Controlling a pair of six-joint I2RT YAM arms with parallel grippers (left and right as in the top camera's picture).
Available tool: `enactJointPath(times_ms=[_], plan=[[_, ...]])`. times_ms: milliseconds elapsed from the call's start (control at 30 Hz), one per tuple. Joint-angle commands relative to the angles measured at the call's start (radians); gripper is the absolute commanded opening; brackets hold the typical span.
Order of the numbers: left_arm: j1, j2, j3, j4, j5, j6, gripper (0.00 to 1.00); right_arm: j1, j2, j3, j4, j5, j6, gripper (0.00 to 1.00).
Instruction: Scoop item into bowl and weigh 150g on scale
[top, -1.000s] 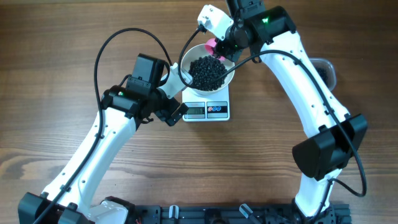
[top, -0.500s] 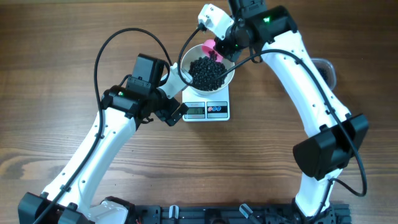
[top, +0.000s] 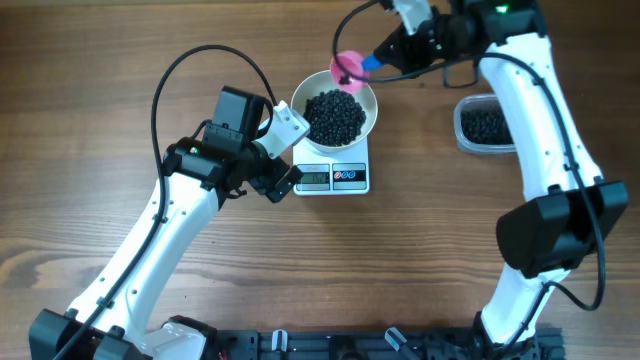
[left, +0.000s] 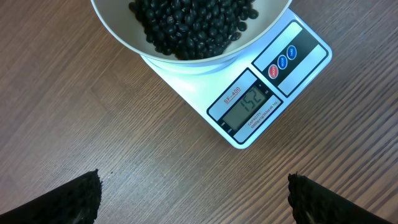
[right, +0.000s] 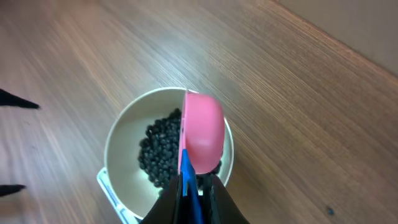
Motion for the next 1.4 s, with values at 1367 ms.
enactJointPath(times_ms=[1367], plan=[[0.004,-0.008,-0.004,0.000,0.016,0.020,1.00,0.188,0.113,0.016,-0.003,0.397,0.002,0.04]])
